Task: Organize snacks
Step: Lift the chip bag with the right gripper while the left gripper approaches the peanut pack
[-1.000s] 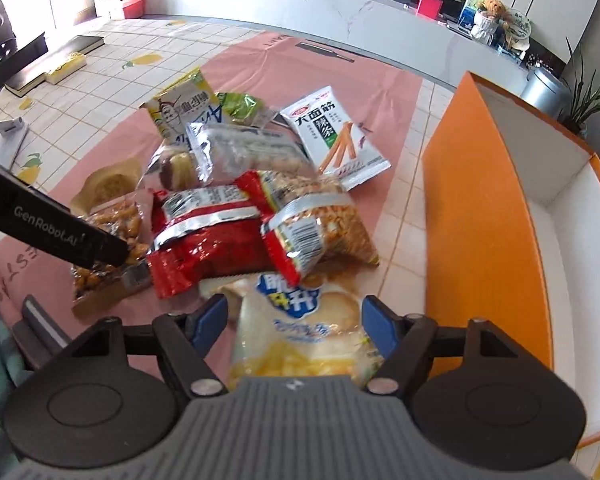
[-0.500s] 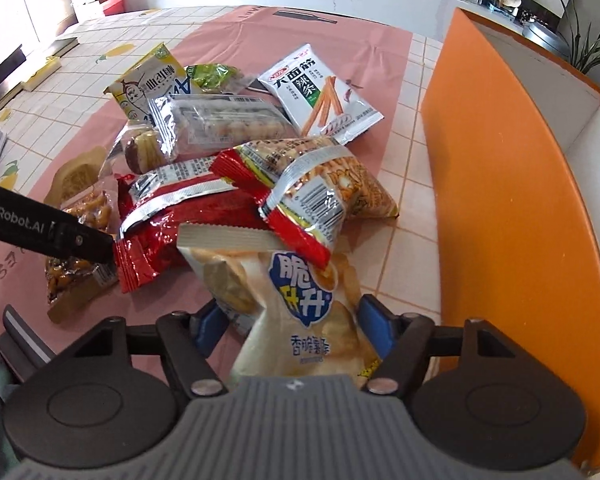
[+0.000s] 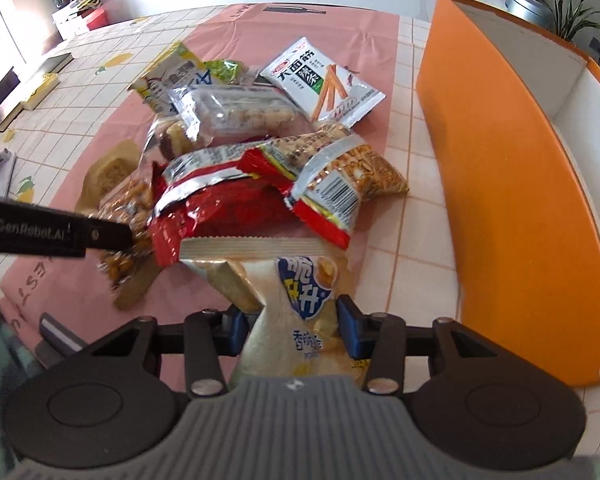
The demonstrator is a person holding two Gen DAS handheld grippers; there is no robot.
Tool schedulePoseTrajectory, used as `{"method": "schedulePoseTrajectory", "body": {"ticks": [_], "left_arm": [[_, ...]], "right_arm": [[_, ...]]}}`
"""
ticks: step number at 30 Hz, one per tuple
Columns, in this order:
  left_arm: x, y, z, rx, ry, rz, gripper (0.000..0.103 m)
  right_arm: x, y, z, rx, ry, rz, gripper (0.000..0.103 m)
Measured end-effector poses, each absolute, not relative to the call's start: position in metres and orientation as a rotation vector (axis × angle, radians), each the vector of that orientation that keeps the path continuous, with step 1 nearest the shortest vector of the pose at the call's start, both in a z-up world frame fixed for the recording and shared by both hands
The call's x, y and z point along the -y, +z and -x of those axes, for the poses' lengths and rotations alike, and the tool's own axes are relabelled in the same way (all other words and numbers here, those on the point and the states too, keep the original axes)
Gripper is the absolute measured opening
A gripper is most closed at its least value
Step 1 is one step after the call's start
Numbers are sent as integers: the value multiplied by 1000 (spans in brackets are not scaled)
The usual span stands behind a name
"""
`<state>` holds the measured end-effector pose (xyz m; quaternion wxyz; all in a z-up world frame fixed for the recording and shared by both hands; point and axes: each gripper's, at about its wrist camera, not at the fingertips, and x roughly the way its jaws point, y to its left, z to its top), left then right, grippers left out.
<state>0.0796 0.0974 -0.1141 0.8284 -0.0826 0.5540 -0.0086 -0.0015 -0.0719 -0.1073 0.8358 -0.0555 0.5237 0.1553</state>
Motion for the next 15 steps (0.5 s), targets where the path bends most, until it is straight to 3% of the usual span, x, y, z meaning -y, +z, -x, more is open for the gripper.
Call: {"method": "schedulePoseTrajectory", "body": {"ticks": [4, 6, 8, 15], "left_arm": [[-104, -118, -78, -1200, -19, 229, 32], [-107, -118, -77, -1205, 8, 245, 45], [-109, -120, -76, -1230, 33, 250, 83], [-107, -133, -79, -1264, 42, 284, 89]], "right_arm": [[70, -105, 13, -1113, 327, 57, 43], [70, -102, 13, -1103, 307, 43, 43], [72, -98, 10, -1094, 288, 6, 43], [84, -99, -2, -1109, 239, -95, 43]]}}
